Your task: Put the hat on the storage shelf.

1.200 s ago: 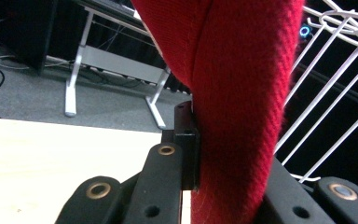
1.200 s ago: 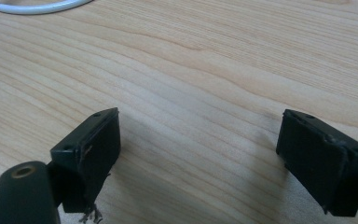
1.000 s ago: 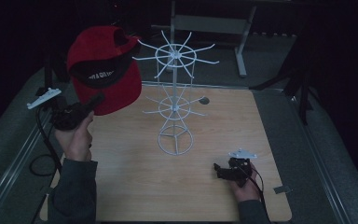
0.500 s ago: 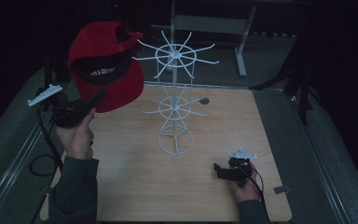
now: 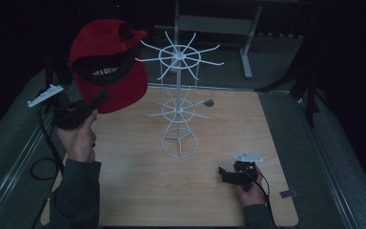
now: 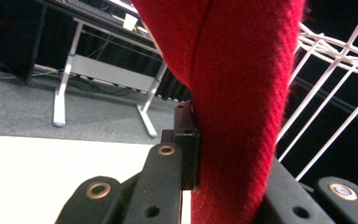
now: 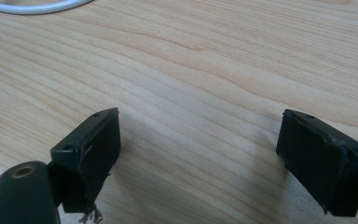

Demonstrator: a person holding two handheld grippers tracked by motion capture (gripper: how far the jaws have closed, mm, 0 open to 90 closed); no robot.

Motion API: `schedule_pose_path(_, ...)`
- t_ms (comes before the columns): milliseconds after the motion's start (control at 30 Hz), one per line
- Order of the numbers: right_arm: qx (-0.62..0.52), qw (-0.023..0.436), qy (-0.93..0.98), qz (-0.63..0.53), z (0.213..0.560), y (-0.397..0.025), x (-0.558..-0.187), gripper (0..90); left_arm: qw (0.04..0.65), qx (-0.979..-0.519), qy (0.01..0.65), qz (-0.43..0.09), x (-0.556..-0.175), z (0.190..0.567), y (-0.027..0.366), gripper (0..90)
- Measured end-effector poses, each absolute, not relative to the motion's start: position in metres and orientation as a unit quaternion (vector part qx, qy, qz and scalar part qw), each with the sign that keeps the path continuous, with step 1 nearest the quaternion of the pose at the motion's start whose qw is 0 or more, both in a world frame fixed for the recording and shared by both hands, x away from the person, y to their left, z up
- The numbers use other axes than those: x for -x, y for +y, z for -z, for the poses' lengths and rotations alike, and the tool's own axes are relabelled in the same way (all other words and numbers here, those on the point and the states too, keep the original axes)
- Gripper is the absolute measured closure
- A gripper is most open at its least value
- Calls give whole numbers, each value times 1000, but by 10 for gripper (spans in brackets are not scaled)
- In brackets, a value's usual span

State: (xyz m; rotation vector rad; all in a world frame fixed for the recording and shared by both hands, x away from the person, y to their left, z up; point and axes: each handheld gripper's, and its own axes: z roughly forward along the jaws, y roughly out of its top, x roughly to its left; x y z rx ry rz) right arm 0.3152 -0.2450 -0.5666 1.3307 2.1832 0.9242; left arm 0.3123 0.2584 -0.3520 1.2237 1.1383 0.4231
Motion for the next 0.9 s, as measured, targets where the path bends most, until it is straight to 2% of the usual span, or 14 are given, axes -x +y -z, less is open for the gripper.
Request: schedule_pose_path(900, -479, 210, 785, -332, 567, -245, -315, 134, 665, -539, 487, -178, -310, 350, 255, 853)
